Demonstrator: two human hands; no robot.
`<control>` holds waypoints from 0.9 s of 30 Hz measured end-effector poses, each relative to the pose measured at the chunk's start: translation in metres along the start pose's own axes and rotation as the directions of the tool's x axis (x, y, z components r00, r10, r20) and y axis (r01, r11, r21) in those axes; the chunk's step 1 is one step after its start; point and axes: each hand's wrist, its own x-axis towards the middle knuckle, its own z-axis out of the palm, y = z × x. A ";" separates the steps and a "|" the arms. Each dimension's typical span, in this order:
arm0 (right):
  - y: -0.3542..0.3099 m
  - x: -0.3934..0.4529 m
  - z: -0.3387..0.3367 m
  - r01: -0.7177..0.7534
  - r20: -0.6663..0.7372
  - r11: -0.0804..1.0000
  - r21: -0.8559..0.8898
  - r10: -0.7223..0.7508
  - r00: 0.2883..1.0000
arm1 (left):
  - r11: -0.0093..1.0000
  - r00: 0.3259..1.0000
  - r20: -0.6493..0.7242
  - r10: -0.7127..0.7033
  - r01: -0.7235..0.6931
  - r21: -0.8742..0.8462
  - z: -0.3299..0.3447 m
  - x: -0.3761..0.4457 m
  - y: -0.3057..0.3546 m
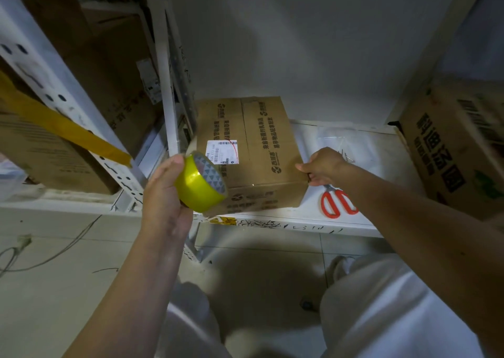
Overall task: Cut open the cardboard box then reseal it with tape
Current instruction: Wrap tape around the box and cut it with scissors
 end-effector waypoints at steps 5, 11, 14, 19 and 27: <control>-0.001 -0.009 0.009 -0.033 0.036 0.995 0.093 0.030 0.999 | 0.973 0.967 0.146 -0.210 0.192 0.130 0.014 -0.021 -0.016; -0.006 -0.019 0.016 -0.054 0.125 0.985 0.163 0.033 0.992 | 0.937 0.932 0.178 -0.316 0.277 0.211 0.022 -0.017 -0.043; -0.007 -0.025 0.017 -0.064 0.156 0.983 0.173 0.036 0.987 | 0.949 0.951 0.131 -0.282 0.256 0.184 0.018 -0.004 -0.043; -0.013 -0.026 0.026 -0.113 0.199 0.993 0.040 0.103 0.975 | 0.953 0.957 0.095 -0.274 0.256 0.164 0.012 0.009 -0.038; -0.018 -0.030 0.040 -0.091 0.166 0.994 0.063 0.079 0.983 | 0.958 0.962 0.083 -0.259 0.245 0.148 0.009 0.017 -0.032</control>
